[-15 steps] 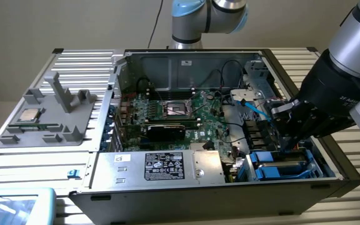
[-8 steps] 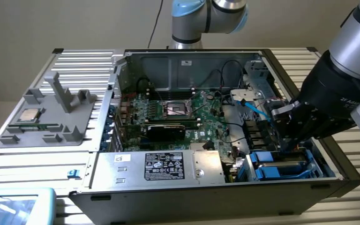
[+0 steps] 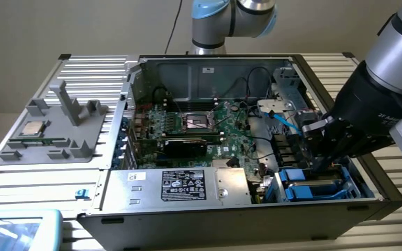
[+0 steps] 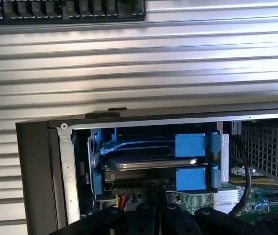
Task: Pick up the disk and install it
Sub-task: 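Insert the second disk wire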
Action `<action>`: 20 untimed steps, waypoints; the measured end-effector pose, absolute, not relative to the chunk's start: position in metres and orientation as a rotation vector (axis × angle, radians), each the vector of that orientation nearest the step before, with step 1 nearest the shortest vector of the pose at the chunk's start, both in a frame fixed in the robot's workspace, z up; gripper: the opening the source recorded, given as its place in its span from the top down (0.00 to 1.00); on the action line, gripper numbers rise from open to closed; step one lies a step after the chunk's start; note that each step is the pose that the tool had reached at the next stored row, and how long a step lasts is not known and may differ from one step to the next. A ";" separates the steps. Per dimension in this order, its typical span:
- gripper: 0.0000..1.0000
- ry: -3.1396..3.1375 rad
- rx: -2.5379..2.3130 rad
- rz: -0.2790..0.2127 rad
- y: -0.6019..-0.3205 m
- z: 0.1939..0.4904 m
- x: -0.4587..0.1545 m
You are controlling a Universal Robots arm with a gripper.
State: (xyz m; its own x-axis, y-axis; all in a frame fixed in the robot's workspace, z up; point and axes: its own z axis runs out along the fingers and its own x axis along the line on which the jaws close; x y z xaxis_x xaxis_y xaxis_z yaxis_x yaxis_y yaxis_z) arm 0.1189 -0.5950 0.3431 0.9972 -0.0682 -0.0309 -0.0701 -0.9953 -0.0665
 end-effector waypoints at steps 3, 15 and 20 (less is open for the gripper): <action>0.89 0.102 -3.072 0.044 -0.595 0.341 0.119; 0.89 0.100 -3.072 0.044 -0.595 0.354 0.122; 0.89 0.100 -3.073 0.044 -0.595 0.354 0.134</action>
